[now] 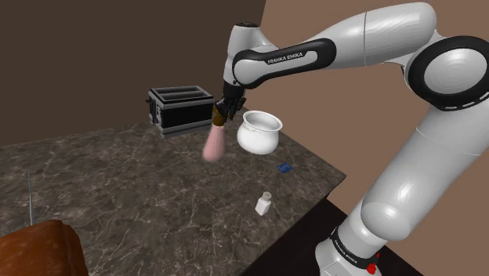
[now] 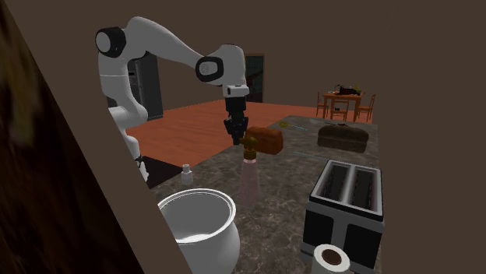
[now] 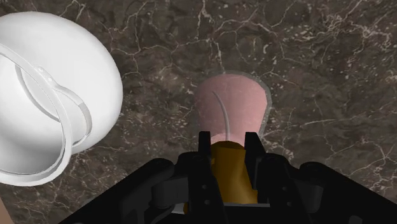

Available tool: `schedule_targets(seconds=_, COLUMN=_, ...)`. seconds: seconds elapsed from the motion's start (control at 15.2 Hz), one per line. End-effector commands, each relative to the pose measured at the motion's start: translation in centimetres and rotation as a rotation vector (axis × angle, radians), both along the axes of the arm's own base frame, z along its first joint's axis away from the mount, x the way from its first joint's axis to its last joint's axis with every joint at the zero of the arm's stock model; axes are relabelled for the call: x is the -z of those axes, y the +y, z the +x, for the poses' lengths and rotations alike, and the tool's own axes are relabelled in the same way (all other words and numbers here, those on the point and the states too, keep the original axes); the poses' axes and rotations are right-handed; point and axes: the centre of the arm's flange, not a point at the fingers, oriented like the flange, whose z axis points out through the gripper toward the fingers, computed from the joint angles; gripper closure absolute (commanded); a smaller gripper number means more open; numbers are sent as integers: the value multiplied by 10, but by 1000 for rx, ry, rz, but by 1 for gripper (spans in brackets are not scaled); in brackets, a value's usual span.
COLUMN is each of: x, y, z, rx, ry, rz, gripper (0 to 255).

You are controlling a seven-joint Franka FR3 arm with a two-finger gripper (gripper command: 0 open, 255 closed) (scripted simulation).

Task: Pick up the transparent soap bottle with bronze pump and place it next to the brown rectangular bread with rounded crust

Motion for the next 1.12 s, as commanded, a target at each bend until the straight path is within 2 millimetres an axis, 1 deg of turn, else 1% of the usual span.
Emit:
schedule_targets(seconds=0.0, x=0, y=0, z=0, rx=0, ry=1, rz=0, gripper=255)
schedule_targets(seconds=0.2, x=0, y=0, z=0, rx=0, ry=1, rz=0, gripper=255)
schedule_targets(seconds=1.06, x=-68, y=0, z=0, rx=0, ry=1, rz=0, gripper=255)
